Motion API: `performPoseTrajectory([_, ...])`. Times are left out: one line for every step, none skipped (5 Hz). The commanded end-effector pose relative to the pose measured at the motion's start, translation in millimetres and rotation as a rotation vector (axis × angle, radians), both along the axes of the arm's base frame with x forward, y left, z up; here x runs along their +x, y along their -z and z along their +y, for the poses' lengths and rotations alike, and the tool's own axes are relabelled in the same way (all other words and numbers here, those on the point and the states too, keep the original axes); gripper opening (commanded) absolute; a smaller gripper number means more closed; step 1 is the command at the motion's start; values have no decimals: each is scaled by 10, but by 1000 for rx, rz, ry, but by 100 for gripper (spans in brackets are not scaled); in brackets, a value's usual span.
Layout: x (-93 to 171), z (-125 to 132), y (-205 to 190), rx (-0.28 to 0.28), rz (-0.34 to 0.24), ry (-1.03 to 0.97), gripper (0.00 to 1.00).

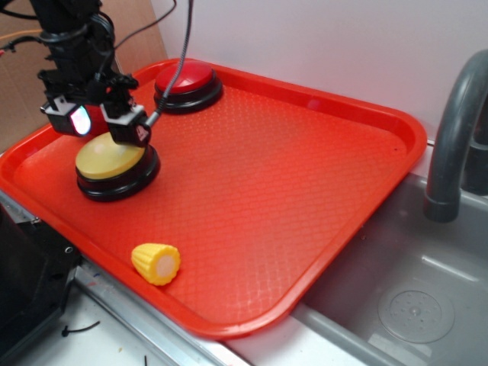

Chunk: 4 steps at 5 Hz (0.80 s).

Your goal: Push the yellow button.

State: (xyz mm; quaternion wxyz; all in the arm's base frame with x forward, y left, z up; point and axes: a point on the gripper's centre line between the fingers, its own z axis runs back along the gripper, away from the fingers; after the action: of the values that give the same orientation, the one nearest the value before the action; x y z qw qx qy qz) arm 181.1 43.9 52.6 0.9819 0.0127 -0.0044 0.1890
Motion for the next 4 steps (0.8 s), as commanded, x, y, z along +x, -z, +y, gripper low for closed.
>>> performPoseTrajectory([48,-28,62,-17,20,-1,100])
performPoseTrajectory([42,-42,-71,2,15,23,100])
performPoseTrajectory([7,-34,-269,23,7,25,100])
performPoseTrajectory([-66,7,-472,32,-10,29,100])
